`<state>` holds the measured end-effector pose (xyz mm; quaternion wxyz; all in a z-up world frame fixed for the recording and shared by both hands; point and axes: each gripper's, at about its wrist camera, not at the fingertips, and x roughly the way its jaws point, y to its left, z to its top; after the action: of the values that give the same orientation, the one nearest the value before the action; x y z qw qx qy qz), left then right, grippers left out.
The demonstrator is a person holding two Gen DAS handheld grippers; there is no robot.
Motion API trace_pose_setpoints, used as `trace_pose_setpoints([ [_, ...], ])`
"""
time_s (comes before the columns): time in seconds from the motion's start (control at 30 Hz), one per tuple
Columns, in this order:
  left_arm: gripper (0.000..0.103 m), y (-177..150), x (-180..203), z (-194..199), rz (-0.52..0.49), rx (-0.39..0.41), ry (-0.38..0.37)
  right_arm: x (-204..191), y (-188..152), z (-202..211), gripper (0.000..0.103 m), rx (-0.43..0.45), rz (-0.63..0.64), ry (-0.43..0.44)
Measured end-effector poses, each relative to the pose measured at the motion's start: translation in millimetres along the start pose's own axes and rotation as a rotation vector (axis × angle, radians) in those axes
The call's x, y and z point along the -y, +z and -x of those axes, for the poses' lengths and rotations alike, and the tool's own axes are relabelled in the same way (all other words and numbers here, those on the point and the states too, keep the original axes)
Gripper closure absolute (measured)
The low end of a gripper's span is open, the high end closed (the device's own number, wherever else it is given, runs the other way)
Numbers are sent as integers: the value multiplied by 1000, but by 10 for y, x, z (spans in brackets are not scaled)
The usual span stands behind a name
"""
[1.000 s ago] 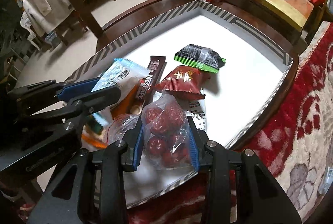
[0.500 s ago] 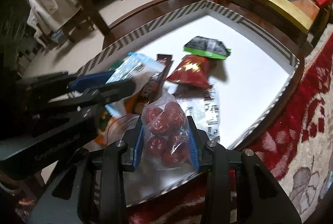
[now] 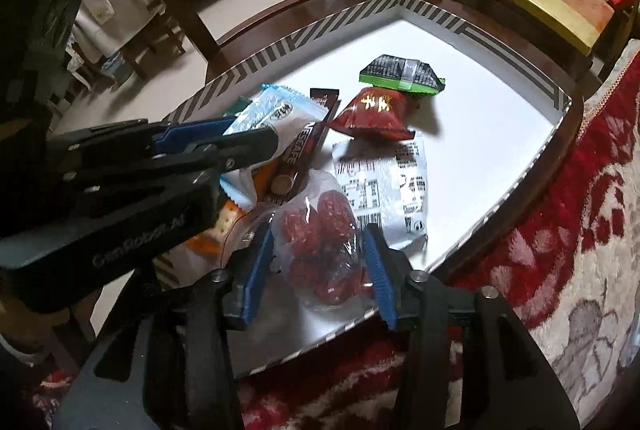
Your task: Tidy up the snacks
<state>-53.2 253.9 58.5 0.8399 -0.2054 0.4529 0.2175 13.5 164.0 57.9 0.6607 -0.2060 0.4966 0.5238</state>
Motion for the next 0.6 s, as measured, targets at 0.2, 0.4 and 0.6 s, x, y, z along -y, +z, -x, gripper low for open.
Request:
trace_pose_setpoints([
  [0.2, 54, -28, 13, -6, 7, -10, -2, -9, -60, 133, 55, 17, -5, -6],
  [0.4, 43, -30, 6, 32, 18, -6, 8, 26, -92, 284, 55, 57, -25, -10],
  [0.6, 30, -10, -8, 128, 29, 27, 20, 58, -139, 400, 55, 96, -54, -4],
])
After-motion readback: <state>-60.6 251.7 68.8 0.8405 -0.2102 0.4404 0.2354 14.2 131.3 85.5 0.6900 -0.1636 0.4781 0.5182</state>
